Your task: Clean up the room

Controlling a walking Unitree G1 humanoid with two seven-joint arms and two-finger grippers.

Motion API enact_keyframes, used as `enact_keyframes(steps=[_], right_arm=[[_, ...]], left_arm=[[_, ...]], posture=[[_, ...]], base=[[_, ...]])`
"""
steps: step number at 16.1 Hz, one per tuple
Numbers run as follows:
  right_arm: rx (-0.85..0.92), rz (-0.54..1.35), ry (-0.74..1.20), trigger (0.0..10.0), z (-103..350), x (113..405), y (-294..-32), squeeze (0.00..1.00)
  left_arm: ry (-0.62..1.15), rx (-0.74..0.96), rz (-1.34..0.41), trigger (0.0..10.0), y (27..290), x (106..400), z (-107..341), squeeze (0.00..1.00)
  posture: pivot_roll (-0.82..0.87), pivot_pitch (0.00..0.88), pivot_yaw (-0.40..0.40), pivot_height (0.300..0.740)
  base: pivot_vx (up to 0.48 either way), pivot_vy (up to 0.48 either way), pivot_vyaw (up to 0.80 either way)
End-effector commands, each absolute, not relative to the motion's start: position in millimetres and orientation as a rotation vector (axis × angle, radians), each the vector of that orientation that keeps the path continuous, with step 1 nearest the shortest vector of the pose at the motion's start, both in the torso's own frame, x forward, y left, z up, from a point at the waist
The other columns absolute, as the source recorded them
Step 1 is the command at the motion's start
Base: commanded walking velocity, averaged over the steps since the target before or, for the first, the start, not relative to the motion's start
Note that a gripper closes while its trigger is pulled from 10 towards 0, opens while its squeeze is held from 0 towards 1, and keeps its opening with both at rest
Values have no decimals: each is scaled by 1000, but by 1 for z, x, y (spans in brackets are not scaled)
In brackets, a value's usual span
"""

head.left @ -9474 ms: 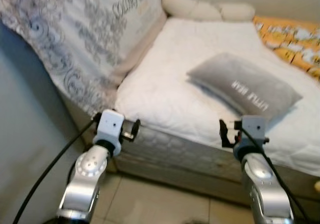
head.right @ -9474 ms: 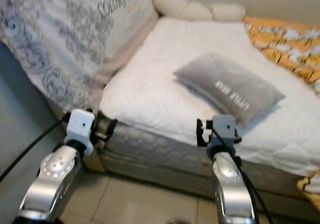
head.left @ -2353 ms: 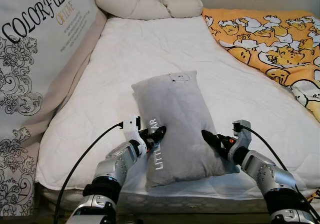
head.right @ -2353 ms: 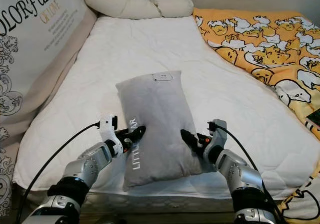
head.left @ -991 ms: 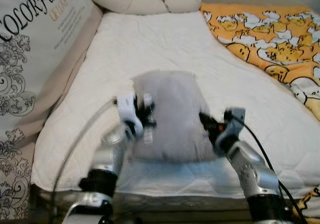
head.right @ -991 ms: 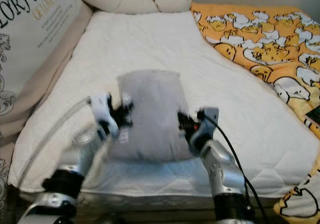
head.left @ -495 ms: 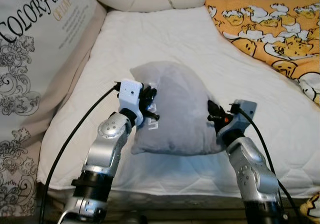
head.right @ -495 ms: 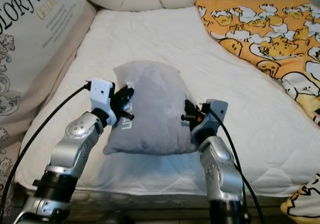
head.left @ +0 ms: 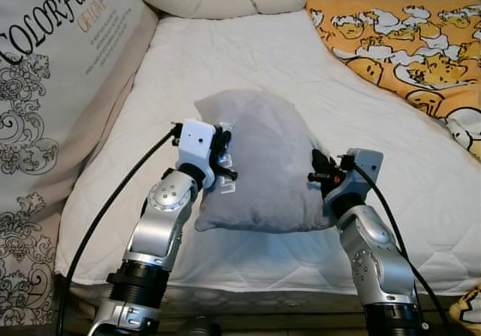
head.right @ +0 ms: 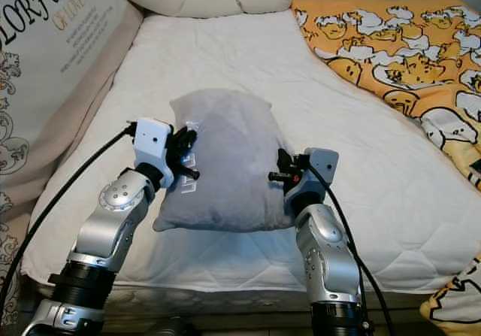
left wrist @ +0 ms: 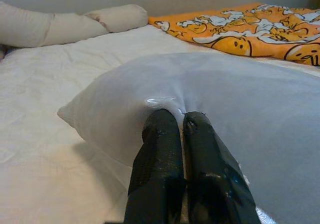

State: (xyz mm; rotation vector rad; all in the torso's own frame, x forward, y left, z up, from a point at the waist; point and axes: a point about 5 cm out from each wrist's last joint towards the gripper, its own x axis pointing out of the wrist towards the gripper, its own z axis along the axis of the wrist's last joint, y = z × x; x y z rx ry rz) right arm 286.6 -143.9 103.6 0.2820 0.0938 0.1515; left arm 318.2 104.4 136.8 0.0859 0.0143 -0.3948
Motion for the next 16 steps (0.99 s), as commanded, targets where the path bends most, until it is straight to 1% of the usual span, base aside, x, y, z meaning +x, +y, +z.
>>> enact_keyframes(steps=[1,12,16], right_arm=[[267,152,34,10000,116,289,-143,0],[274,134,44,10000,115,290,-143,0],[283,109,54,10000,113,291,-147,0]], left_arm=[[-37,104,-381,10000,107,317,147,0],[-35,123,-385,10000,106,319,148,0],[-42,126,-350,10000,108,322,150,0]], posture=[[59,0,48,740],[56,0,52,740],[60,0,47,740]], base=[[0,480,0],[0,480,0],[0,0,0]])
